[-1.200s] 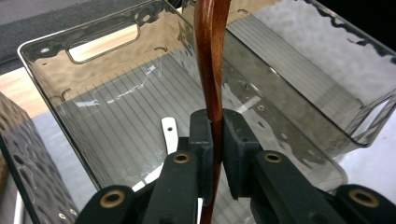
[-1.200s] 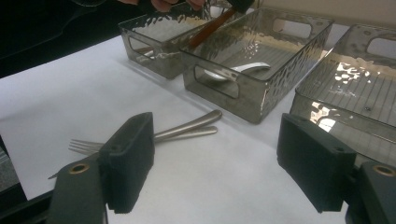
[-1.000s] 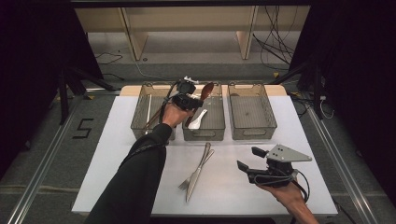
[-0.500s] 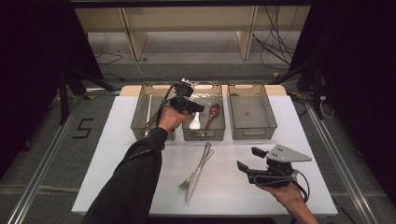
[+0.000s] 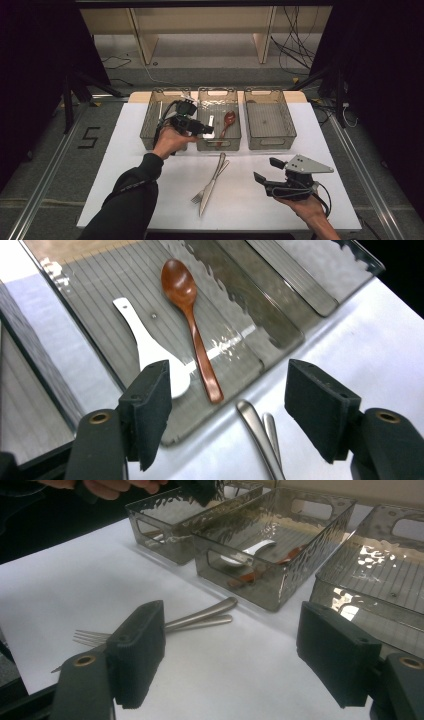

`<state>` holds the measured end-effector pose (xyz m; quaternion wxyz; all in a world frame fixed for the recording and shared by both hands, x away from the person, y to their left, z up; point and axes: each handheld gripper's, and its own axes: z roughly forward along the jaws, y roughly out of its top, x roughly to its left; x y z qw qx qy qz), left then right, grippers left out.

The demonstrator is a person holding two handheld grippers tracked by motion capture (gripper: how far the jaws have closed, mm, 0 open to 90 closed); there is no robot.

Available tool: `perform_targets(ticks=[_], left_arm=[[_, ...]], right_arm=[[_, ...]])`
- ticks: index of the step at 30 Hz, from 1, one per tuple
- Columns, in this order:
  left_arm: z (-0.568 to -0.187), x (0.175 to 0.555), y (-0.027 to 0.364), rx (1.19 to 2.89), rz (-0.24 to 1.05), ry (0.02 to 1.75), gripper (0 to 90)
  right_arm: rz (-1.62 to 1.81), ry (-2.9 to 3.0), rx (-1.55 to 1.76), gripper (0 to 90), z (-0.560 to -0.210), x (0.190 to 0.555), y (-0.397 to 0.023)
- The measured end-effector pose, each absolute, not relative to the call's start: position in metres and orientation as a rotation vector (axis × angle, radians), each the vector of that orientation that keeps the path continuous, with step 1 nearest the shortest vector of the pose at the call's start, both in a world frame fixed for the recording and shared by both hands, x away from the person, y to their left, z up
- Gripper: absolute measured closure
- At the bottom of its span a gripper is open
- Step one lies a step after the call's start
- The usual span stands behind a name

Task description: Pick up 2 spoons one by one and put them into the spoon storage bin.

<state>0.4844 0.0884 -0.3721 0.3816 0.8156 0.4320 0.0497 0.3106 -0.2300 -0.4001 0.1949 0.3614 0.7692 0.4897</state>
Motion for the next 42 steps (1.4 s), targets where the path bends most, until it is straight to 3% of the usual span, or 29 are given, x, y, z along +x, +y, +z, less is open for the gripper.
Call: perform_targets(ticks=[8, 19, 42], left_arm=[[-0.379, 0.458, 0.095, 2.076, 0.164, 1.087, 35.5], [-0.398, 0.434, 0.089, 2.151, 0.18, 1.08, 29.4], [-0.414, 0.405, 0.099, 2.143, 0.246, 1.111, 21.4]], right_arm=[[1.369, 2.159, 1.008, 28.5, -0.4, 0.31, -0.228], [1.368, 2.156, 1.006, 28.5, -0.4, 0.31, -0.229], [1.373, 2.156, 1.006, 28.5, -0.4, 0.31, -0.23]])
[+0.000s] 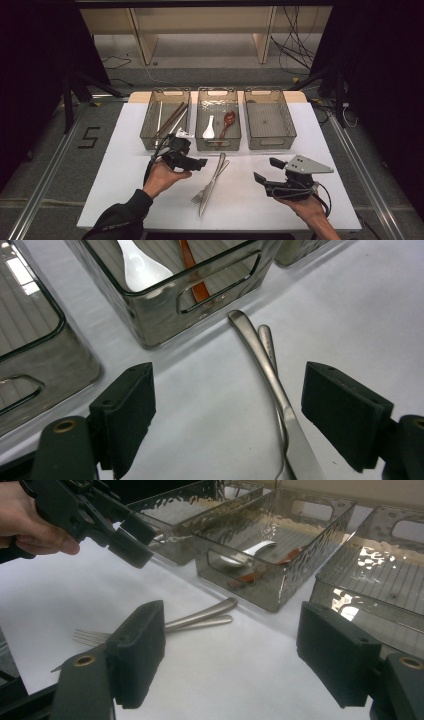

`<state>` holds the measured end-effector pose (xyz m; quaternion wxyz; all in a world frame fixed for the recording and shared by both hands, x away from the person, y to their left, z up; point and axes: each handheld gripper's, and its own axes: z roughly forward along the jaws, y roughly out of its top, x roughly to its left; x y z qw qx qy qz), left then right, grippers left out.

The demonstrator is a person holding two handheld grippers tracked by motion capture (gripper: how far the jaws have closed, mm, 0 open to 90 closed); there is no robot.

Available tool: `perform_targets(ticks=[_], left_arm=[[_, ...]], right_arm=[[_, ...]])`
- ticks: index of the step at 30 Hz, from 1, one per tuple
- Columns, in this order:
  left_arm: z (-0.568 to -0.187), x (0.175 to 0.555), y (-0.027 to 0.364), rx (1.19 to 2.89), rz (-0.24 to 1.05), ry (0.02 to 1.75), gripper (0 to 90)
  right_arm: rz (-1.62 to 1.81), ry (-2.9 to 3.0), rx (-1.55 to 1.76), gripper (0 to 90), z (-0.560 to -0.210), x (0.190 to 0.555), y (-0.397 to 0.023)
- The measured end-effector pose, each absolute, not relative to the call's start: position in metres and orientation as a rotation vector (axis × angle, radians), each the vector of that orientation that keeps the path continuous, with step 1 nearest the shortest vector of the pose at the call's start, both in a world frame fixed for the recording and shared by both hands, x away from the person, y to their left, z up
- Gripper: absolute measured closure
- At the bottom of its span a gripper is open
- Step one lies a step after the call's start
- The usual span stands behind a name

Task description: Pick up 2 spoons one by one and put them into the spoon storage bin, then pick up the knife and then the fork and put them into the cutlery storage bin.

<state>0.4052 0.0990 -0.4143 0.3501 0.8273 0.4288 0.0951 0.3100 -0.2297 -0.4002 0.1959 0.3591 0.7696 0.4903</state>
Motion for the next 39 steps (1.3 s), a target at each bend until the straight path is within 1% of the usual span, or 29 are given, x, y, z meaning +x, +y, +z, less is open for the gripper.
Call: perform_targets(ticks=[5, 11, 18, 22, 32, 39], left_arm=[[-0.419, 0.405, 0.098, 2.166, 0.237, 1.105, 28.0], [-0.425, 0.407, 0.1, 2.196, 0.218, 1.097, 45.3], [-0.431, 0.414, 0.095, 2.217, 0.227, 1.09, 74.1], [-0.436, 0.42, 0.089, 2.226, 0.226, 1.089, 88.6], [-0.453, 0.429, 0.072, 2.267, 0.17, 1.09, 89.0], [-0.464, 0.427, 0.059, 2.307, 0.144, 1.074, 89.0]], right_arm=[[1.375, 2.154, 1.012, 28.5, -0.4, 0.31, -0.23], [1.368, 2.158, 1.008, 28.5, -0.4, 0.309, -0.229], [1.368, 2.154, 1.016, 28.5, -0.401, 0.311, -0.231], [1.367, 2.157, 1.013, 28.5, -0.401, 0.31, -0.231], [1.357, 2.155, 1.017, 28.5, -0.401, 0.309, -0.231], [1.356, 2.155, 1.017, 28.5, -0.402, 0.309, -0.231]])
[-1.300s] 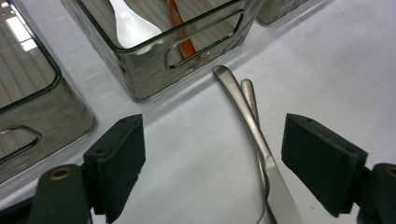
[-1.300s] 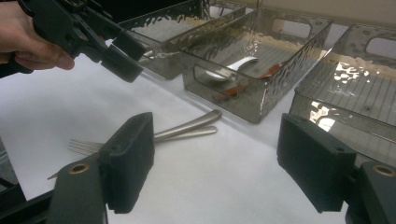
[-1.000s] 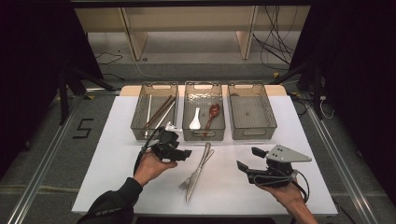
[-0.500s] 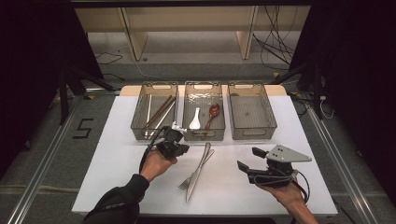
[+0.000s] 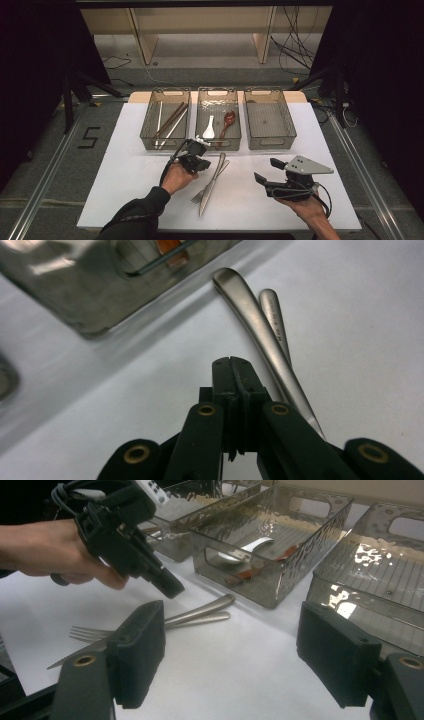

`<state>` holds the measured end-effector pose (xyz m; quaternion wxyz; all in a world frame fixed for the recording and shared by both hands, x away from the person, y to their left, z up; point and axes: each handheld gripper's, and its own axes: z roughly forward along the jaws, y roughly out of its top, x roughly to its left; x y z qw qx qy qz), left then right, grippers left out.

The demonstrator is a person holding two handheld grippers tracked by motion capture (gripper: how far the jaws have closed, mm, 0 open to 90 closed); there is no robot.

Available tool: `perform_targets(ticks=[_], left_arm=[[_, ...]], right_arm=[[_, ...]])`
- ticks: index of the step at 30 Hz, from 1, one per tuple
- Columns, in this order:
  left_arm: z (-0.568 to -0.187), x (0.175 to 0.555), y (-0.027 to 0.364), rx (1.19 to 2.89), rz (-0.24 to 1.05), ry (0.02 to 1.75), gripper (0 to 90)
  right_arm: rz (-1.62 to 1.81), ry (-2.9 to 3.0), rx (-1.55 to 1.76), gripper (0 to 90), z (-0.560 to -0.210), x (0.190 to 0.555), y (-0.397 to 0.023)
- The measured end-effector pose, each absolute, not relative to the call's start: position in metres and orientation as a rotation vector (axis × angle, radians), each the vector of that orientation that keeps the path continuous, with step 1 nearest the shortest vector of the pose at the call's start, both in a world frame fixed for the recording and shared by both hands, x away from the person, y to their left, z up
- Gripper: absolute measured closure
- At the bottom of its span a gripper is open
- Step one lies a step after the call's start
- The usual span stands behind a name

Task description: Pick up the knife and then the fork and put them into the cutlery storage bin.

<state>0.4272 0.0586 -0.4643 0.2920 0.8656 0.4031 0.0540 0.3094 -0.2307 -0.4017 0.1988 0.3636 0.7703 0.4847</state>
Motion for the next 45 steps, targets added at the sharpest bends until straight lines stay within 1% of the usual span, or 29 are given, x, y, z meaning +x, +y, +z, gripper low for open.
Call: perform_targets(ticks=[7, 15, 18, 21, 27, 36, 43, 45], left_arm=[[-0.474, 0.425, 0.048, 2.343, 0.128, 1.063, 89.0], [-0.473, 0.424, 0.041, 2.35, 0.117, 1.045, 89.0], [-0.474, 0.424, 0.038, 2.348, 0.087, 1.038, 89.1], [-0.473, 0.423, 0.034, 2.364, 0.107, 1.029, 89.1], [-0.474, 0.423, 0.034, 2.346, 0.072, 1.023, 89.1], [-0.475, 0.42, 0.022, 2.355, 0.048, 0.973, 89.1], [-0.475, 0.414, 0.009, 2.375, 0.046, 0.893, 89.1], [-0.476, 0.412, 0.005, 2.368, 0.008, 0.874, 89.1]], right_arm=[[1.352, 2.157, 1.006, 28.5, -0.402, 0.309, -0.23], [1.35, 2.158, 1.005, 28.5, -0.402, 0.309, -0.23], [1.351, 2.157, 1.007, 28.5, -0.401, 0.309, -0.23], [1.347, 2.16, 1.006, 28.5, -0.402, 0.309, -0.23], [1.35, 2.158, 1.007, 28.5, -0.402, 0.31, -0.23], [1.347, 2.161, 1.008, 28.5, -0.402, 0.31, -0.23], [1.349, 2.158, 1.008, 28.5, -0.402, 0.31, -0.23], [1.349, 2.158, 1.008, 28.5, -0.401, 0.31, -0.23]])
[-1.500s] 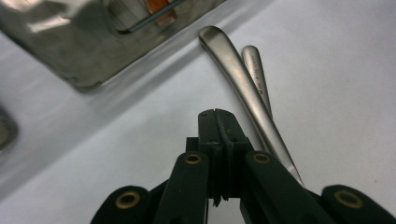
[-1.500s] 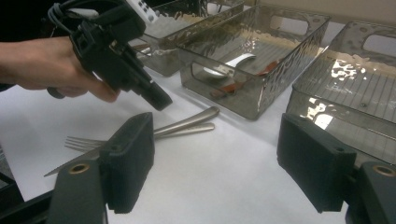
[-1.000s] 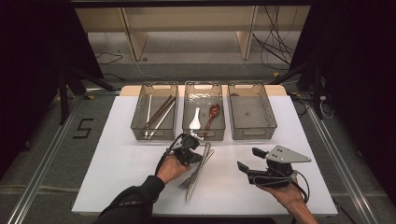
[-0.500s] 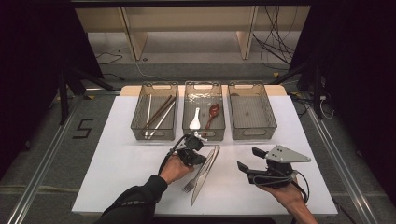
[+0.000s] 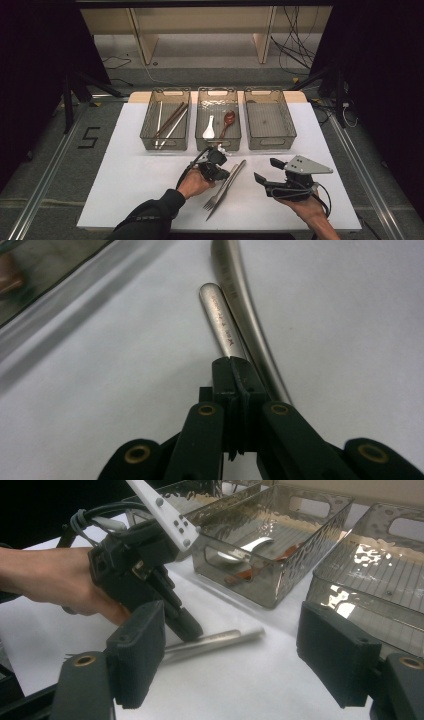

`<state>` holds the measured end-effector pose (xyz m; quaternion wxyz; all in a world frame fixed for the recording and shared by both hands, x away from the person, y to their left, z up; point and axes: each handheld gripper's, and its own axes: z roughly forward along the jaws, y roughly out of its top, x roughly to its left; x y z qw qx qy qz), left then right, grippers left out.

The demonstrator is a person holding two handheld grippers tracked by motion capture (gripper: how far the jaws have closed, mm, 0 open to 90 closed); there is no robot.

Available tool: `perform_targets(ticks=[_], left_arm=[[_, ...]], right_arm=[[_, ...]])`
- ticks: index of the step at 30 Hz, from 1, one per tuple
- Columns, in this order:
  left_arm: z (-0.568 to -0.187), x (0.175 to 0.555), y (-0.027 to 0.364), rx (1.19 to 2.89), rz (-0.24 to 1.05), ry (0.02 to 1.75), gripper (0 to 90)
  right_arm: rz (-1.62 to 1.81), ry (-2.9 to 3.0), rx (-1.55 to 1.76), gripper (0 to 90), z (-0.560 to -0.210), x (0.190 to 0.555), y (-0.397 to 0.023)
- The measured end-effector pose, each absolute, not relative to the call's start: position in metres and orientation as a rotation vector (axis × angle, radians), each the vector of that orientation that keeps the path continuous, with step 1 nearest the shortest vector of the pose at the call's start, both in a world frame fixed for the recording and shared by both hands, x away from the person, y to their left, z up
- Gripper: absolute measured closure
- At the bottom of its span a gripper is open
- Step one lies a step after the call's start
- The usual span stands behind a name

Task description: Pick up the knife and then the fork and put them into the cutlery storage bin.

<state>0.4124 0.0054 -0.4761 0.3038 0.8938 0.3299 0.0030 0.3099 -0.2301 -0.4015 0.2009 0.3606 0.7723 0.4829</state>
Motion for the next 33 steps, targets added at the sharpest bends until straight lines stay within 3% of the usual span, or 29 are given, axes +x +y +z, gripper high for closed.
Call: perform_targets(ticks=[16, 33], left_arm=[[-0.475, 0.407, -0.006, 2.4, 0.027, 0.807, 89.1], [-0.476, 0.413, -0.01, 2.364, 0.023, 0.849, 88.8]], right_arm=[[1.35, 2.157, 1.014, 28.5, -0.401, 0.31, -0.23], [1.35, 2.157, 1.015, 28.5, -0.401, 0.31, -0.231]])
